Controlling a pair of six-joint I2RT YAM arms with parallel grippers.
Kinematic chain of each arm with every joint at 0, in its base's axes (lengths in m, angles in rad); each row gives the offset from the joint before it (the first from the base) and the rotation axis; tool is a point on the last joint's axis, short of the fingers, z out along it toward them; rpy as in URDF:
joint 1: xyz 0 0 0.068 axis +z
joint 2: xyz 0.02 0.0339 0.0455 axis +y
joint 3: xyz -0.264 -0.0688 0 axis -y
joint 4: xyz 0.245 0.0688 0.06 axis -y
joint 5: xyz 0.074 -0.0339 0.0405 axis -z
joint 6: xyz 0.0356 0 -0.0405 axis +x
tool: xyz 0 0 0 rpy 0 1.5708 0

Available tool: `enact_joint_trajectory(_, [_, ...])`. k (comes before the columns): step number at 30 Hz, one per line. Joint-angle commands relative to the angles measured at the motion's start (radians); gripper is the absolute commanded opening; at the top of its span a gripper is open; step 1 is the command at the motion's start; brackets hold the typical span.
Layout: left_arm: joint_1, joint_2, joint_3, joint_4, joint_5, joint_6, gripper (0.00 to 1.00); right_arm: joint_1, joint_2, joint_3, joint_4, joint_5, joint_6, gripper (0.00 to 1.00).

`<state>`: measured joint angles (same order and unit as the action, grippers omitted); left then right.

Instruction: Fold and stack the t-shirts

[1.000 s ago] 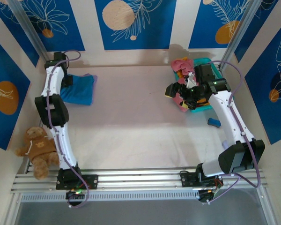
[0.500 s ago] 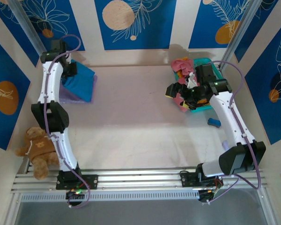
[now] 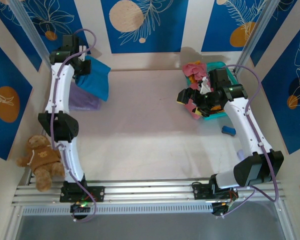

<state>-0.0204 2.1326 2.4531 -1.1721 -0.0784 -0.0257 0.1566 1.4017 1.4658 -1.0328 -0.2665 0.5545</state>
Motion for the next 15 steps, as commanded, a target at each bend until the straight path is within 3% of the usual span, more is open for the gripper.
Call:
enact_joint_trajectory(1, [-0.017,0.031,0.051,-0.014,0.01,0.073,0.0,-0.003,0.003,0.007,-0.003,-0.025,-0.01,0.99])
enact_joint_trajectory(15, [-0.046,0.067,0.104,-0.021,0.03,0.188,0.0,-0.001,0.01,0.011,-0.004,-0.023,-0.008,0.99])
